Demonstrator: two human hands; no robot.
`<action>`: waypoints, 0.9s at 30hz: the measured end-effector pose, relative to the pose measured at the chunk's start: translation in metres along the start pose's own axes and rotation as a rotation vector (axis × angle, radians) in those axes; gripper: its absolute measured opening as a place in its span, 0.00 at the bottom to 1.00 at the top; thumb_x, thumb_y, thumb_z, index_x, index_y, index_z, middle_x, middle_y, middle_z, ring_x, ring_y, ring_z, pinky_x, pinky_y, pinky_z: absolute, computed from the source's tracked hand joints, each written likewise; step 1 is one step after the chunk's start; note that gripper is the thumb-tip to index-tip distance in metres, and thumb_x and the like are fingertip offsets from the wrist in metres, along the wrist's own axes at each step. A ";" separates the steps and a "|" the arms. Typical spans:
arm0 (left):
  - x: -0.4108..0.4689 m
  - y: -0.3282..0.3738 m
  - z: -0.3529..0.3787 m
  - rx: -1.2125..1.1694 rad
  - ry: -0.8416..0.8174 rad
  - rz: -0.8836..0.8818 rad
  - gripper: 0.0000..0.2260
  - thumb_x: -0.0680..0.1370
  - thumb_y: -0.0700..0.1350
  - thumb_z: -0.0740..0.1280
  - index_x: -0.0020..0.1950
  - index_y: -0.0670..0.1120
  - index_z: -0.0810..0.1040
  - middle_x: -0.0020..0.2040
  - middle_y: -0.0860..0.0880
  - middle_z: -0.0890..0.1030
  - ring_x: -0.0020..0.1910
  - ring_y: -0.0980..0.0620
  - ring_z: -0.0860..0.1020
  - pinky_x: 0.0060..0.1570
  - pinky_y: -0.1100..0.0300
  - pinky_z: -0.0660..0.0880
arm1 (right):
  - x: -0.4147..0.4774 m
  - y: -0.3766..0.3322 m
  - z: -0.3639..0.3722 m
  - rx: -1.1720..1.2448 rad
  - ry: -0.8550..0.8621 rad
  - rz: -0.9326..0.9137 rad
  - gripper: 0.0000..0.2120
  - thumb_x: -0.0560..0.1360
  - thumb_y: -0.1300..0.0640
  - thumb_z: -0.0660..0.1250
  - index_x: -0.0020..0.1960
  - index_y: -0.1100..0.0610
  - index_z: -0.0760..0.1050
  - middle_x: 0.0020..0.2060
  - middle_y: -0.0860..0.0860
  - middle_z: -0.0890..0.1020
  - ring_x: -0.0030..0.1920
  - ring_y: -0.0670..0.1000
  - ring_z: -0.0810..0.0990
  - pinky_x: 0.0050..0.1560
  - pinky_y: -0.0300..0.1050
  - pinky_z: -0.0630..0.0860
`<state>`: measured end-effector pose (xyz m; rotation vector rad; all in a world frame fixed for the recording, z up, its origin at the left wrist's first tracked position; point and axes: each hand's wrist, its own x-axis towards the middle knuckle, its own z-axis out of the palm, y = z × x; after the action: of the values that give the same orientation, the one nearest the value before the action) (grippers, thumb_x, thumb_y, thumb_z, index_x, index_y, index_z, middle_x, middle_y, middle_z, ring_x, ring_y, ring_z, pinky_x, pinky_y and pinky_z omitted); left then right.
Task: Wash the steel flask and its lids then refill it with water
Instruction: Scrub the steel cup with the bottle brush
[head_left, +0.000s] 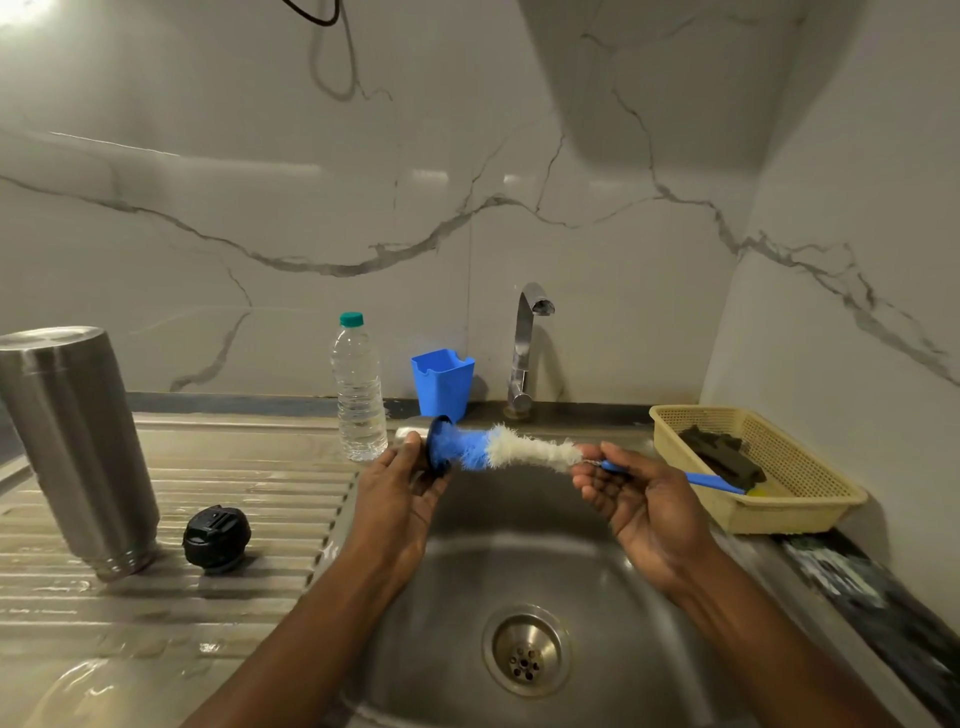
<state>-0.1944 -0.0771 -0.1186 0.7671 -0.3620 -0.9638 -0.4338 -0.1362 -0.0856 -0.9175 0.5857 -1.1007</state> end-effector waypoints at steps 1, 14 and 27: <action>-0.001 -0.001 0.001 0.016 -0.002 -0.001 0.13 0.86 0.43 0.63 0.66 0.36 0.78 0.64 0.36 0.83 0.67 0.38 0.81 0.72 0.41 0.74 | 0.000 0.001 0.001 -0.013 -0.013 0.011 0.13 0.82 0.62 0.63 0.47 0.67 0.85 0.39 0.63 0.85 0.37 0.54 0.86 0.37 0.41 0.84; 0.003 0.008 -0.004 -0.004 0.062 0.072 0.08 0.85 0.43 0.65 0.58 0.40 0.80 0.59 0.39 0.84 0.61 0.43 0.82 0.63 0.49 0.80 | 0.002 -0.006 -0.004 -0.067 -0.050 -0.013 0.16 0.81 0.62 0.62 0.46 0.67 0.86 0.38 0.62 0.85 0.36 0.54 0.85 0.36 0.41 0.83; 0.001 0.000 -0.005 0.060 0.013 0.020 0.12 0.85 0.45 0.65 0.64 0.40 0.80 0.60 0.40 0.86 0.61 0.43 0.85 0.61 0.48 0.81 | 0.003 0.004 -0.004 -0.182 -0.084 -0.064 0.15 0.82 0.63 0.61 0.49 0.66 0.86 0.40 0.64 0.85 0.38 0.56 0.85 0.39 0.43 0.84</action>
<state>-0.1909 -0.0762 -0.1222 0.8224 -0.3880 -0.9325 -0.4342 -0.1402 -0.0910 -1.1417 0.5979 -1.0728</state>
